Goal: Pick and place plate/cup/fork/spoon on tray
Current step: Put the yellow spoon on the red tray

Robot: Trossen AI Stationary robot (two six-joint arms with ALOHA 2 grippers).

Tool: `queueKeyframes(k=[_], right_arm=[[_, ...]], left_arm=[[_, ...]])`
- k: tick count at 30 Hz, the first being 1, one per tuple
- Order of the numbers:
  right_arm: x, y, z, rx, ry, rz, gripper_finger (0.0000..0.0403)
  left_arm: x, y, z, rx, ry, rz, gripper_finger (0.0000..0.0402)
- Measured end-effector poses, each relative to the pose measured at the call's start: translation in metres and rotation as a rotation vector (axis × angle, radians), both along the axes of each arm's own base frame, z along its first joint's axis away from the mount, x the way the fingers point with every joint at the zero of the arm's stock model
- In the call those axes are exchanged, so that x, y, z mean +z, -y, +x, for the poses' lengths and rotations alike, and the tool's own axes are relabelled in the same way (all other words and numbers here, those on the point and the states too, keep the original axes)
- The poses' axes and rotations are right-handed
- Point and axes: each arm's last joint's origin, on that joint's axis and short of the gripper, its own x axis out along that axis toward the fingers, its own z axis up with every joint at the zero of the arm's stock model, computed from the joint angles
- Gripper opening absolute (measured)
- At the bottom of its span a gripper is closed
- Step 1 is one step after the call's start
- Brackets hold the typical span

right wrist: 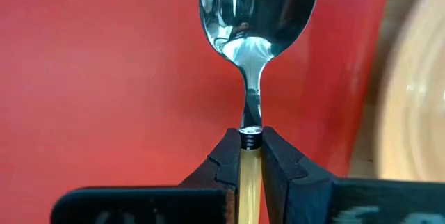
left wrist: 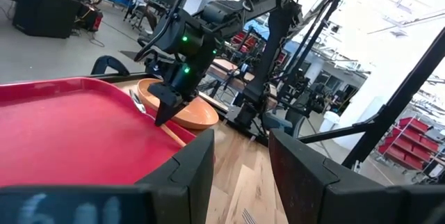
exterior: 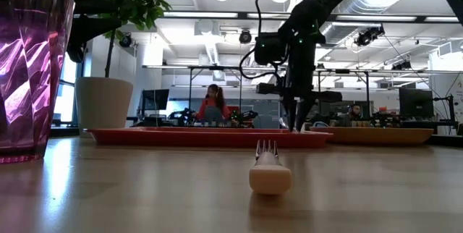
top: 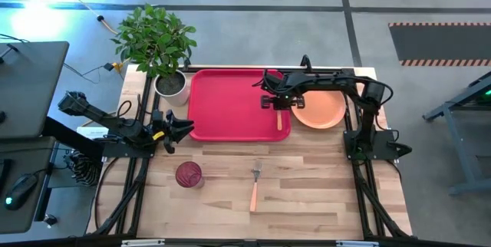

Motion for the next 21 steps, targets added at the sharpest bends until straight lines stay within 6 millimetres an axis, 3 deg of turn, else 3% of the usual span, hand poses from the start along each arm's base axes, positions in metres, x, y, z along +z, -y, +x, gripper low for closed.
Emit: queueKeyframes(k=[15,21], right_arm=[[0.0,0.004,0.0,0.005,-0.007,-0.048,0.0012],[-0.01,0.004,0.002,0.012,-0.014,-0.011,0.0012]], left_arm=[[0.0,0.0,0.0,0.004,0.001,-0.007,0.0129],[0.0,0.0,0.0,0.003,0.001,-0.007,0.0129]])
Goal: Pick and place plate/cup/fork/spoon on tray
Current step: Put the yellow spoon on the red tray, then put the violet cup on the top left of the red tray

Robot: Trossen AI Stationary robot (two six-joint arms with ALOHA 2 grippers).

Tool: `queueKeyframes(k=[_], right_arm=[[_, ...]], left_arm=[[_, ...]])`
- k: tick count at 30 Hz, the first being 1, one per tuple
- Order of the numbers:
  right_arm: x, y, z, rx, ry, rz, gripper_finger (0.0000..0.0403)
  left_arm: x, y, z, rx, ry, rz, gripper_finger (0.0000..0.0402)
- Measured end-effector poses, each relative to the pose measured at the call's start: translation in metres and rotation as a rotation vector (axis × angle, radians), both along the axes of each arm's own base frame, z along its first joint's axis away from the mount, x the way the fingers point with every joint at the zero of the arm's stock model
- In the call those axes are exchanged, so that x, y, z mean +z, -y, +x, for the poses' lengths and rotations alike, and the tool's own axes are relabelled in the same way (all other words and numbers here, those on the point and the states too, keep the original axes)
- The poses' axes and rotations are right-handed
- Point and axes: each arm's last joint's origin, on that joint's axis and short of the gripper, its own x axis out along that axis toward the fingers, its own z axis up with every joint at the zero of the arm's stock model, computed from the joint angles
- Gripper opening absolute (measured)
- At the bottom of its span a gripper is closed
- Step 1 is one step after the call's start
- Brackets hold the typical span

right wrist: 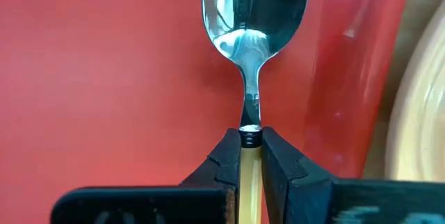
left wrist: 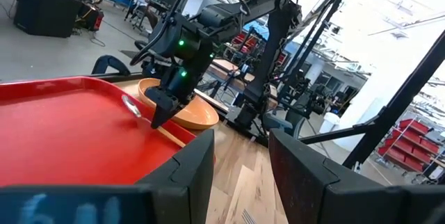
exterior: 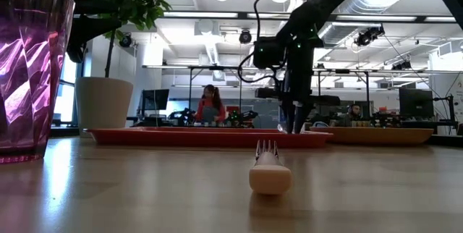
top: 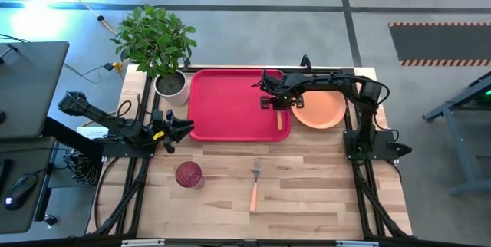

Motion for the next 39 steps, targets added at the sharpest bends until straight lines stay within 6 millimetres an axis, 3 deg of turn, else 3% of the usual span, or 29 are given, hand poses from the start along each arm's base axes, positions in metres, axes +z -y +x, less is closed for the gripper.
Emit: queueKeyframes(k=[12,25,39], right_arm=[[-0.0023,-0.0006,0.0008,-0.035,-0.003,0.006,0.0016],[-0.0023,-0.0004,0.0007,-0.039,-0.005,0.001,0.01],[0.0031,-0.0023,0.0057,-0.049,0.022,0.022,0.0105]], left_arm=[[0.0,0.0,0.0,0.0,0.0,0.0,0.0129],[0.0,0.0,0.0,0.0,0.0,0.0,0.0129],[0.0,0.0,0.0,0.0,0.0,0.0,0.0129]])
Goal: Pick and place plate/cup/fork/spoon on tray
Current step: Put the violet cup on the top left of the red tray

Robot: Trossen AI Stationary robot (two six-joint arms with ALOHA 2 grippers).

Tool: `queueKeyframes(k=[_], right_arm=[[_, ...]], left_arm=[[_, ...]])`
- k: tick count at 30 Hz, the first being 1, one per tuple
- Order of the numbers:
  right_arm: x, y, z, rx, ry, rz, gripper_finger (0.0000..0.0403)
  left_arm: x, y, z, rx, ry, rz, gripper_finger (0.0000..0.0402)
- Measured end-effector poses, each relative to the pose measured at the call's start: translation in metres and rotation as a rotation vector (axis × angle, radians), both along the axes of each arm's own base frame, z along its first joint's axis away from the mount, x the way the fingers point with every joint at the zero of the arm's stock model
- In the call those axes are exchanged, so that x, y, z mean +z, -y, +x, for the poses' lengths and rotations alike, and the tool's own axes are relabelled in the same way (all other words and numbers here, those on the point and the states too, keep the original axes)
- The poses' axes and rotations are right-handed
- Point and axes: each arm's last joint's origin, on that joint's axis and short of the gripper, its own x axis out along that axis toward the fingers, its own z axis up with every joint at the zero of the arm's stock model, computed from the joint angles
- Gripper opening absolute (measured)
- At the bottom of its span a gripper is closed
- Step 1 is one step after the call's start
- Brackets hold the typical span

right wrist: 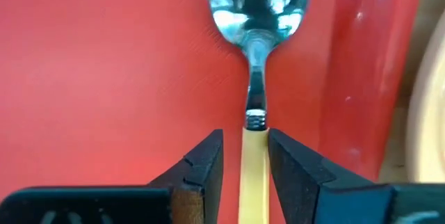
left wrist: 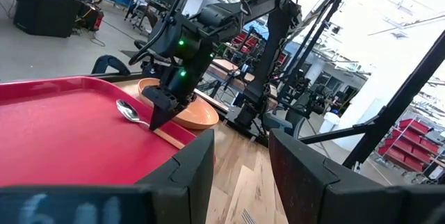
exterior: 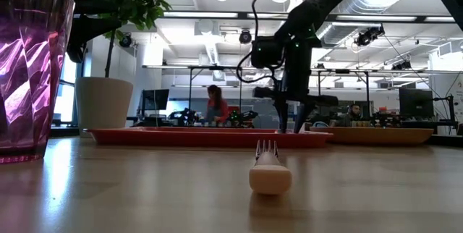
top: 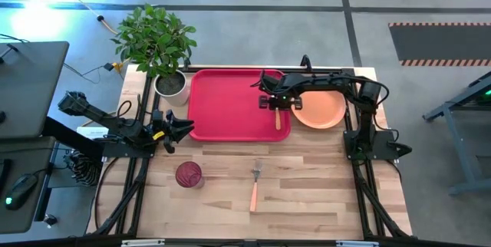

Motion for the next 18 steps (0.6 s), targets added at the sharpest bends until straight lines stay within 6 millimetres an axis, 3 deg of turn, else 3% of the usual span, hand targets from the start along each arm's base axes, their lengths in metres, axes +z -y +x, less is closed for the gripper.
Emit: queueKeyframes(k=[12,18], right_arm=[[0.0,-0.002,0.001,0.006,-0.005,-0.007,0.0105],[0.011,-0.002,-0.002,0.025,0.009,-0.037,0.0105]], left_arm=[[0.0,0.0,0.0,0.0,0.0,0.0,0.0129],[0.006,0.0,0.0,-0.016,0.007,-0.037,0.0129]])
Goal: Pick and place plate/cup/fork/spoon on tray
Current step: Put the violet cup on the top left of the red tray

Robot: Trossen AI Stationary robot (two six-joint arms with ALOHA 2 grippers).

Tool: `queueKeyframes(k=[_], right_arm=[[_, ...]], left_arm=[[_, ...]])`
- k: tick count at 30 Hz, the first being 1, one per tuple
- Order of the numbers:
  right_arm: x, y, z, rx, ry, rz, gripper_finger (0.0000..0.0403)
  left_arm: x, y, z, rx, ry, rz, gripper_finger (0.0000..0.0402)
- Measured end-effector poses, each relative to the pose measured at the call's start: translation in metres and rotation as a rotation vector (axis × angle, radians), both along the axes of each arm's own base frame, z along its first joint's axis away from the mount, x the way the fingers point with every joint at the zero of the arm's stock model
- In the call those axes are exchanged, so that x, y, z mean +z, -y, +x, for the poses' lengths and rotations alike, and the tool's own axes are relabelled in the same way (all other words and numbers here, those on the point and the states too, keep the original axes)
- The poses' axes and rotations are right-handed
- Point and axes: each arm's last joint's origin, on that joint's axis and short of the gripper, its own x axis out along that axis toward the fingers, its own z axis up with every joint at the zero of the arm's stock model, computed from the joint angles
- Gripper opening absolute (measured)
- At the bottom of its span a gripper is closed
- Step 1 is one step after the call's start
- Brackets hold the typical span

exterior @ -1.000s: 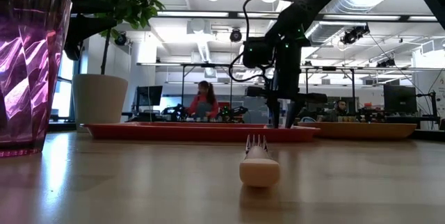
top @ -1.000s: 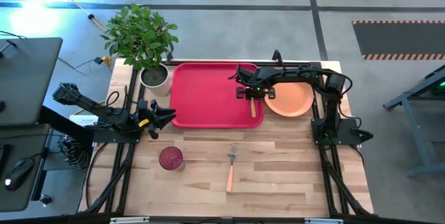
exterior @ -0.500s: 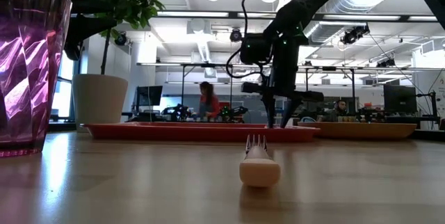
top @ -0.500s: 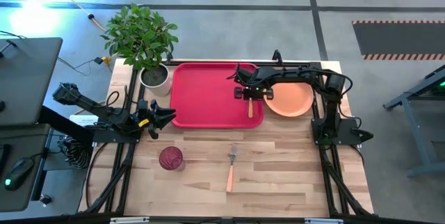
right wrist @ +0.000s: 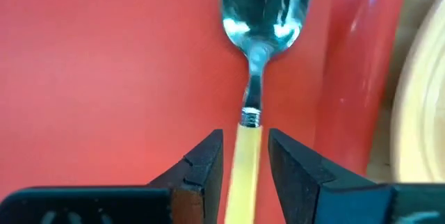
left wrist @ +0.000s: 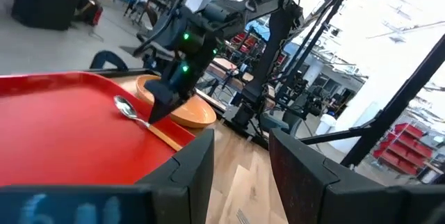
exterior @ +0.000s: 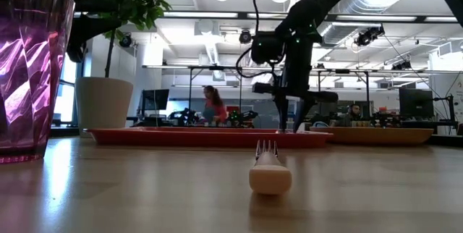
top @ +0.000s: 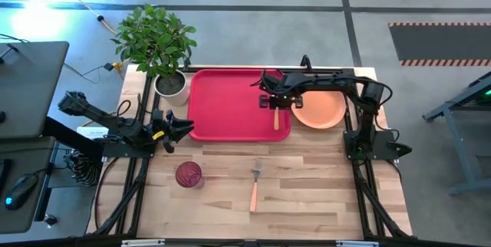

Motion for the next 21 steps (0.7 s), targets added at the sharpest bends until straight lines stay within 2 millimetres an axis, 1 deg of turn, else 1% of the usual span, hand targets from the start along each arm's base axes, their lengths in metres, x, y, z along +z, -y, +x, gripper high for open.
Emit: queueKeyframes(k=[3,8,11,15,21], right_arm=[[0.013,-0.001,-0.003,0.005,0.026,-0.026,0.0105],[0.038,-0.004,-0.009,0.056,0.082,-0.084,0.0105],[0.054,-0.009,-0.012,0.089,0.122,-0.115,0.0105],[0.073,-0.019,-0.016,0.118,0.162,-0.179,0.0105],[0.094,-0.042,-0.017,0.158,0.207,-0.265,0.0105]], left_arm=[[0.016,0.001,0.0,-0.043,-0.038,0.044,0.0129],[0.046,0.0,-0.004,-0.07,-0.194,0.179,0.0129],[0.059,-0.002,-0.007,-0.079,-0.3,0.243,0.0129],[0.076,-0.004,-0.013,-0.1,-0.423,0.299,0.0129],[0.093,-0.002,-0.015,-0.215,-0.578,0.399,0.0129]])
